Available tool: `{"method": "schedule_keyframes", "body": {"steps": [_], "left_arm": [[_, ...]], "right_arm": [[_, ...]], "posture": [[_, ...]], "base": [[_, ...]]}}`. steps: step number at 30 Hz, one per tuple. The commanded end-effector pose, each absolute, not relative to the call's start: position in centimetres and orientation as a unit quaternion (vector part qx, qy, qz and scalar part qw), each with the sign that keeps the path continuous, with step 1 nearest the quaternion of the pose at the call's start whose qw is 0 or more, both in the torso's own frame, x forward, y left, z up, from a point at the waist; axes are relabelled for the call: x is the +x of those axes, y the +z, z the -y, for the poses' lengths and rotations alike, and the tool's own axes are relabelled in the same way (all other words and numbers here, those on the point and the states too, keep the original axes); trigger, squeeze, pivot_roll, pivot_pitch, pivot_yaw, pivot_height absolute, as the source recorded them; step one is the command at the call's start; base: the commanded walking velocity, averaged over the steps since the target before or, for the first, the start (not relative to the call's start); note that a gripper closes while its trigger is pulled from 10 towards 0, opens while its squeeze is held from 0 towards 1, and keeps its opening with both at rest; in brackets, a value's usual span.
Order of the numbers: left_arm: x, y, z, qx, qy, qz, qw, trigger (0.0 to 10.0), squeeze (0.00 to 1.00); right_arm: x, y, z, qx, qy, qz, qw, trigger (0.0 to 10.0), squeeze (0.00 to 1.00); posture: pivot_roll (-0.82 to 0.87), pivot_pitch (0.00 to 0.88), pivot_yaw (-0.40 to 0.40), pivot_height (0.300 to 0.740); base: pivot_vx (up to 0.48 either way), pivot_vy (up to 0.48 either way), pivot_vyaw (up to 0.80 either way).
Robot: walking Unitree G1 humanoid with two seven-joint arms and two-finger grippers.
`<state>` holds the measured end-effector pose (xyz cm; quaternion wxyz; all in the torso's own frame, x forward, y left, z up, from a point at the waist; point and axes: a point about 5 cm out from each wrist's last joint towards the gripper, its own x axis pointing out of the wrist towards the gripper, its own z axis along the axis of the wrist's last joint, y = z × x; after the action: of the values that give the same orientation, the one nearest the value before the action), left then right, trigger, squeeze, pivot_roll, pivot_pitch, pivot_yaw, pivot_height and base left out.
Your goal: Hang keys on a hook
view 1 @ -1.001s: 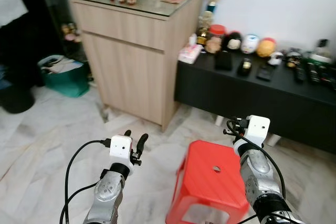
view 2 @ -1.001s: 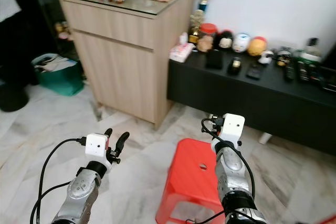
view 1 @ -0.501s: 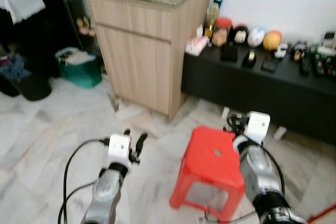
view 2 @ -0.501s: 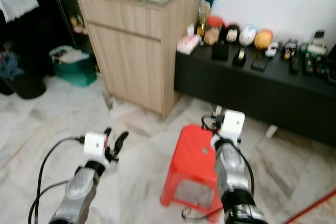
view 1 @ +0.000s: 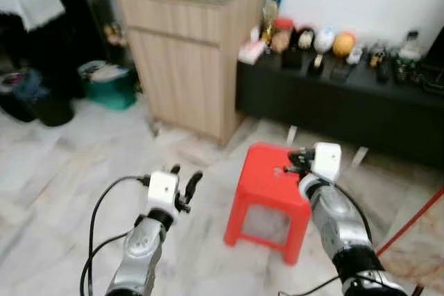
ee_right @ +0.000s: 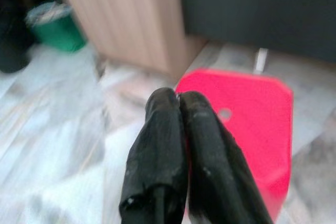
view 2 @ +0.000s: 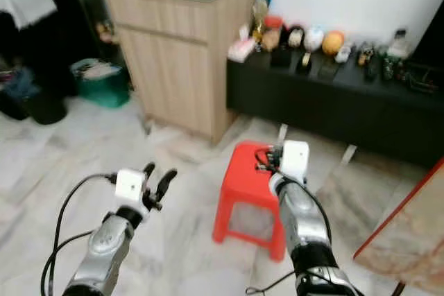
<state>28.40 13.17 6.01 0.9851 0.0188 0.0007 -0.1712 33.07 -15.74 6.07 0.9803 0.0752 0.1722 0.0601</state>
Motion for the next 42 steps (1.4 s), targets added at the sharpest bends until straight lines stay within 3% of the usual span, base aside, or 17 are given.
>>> {"method": "schedule_keyframes", "body": {"steps": [1, 5, 14, 19, 27, 42], "left_arm": [[29.0, 7.4, -13.1, 0.013, -0.184, 0.017, 0.983, 10.0, 0.00], [29.4, 9.2, -12.1, 0.008, -0.223, 0.040, 0.974, 10.0, 0.00], [29.1, 9.9, -10.9, 0.024, -0.276, 0.024, 0.961, 10.0, 0.00], [28.6, 9.8, -10.1, 0.027, -0.314, 0.001, 0.949, 10.0, 0.00], [28.1, 10.0, -9.9, 0.027, -0.325, -0.008, 0.945, 10.0, 0.00], [27.9, 10.8, -9.6, 0.069, -0.353, -0.004, 0.933, 10.0, 0.00]], "right_arm": [[33.6, 7.3, 15.3, 0.070, 0.079, -0.159, 0.982, 10.0, 0.00], [33.5, 7.9, 15.2, 0.116, 0.082, -0.164, 0.976, 10.0, 0.00], [32.6, 10.5, 14.2, 0.072, 0.168, -0.174, 0.968, 10.0, 0.00], [31.1, 11.4, 12.8, 0.086, 0.250, -0.199, 0.944, 10.0, 0.00], [30.2, 13.6, 12.2, 0.120, 0.288, -0.188, 0.931, 10.0, 0.00], [28.2, 14.5, 10.9, 0.078, 0.357, -0.215, 0.906, 10.0, 0.00]], "posture": [[0.00, 0.000, -0.027, 0.740], [0.01, 0.000, -0.031, 0.740], [0.00, 0.000, -0.026, 0.740], [0.00, 0.000, -0.027, 0.740], [-0.01, 0.001, -0.035, 0.740], [-0.01, 0.000, -0.047, 0.740]], "base": [[0.000, 0.000, 0.00], [0.000, 0.000, 0.00], [0.000, 0.000, 0.00], [0.000, 0.000, 0.00], [0.000, 0.000, 0.00], [0.000, 0.000, 0.00]]}}
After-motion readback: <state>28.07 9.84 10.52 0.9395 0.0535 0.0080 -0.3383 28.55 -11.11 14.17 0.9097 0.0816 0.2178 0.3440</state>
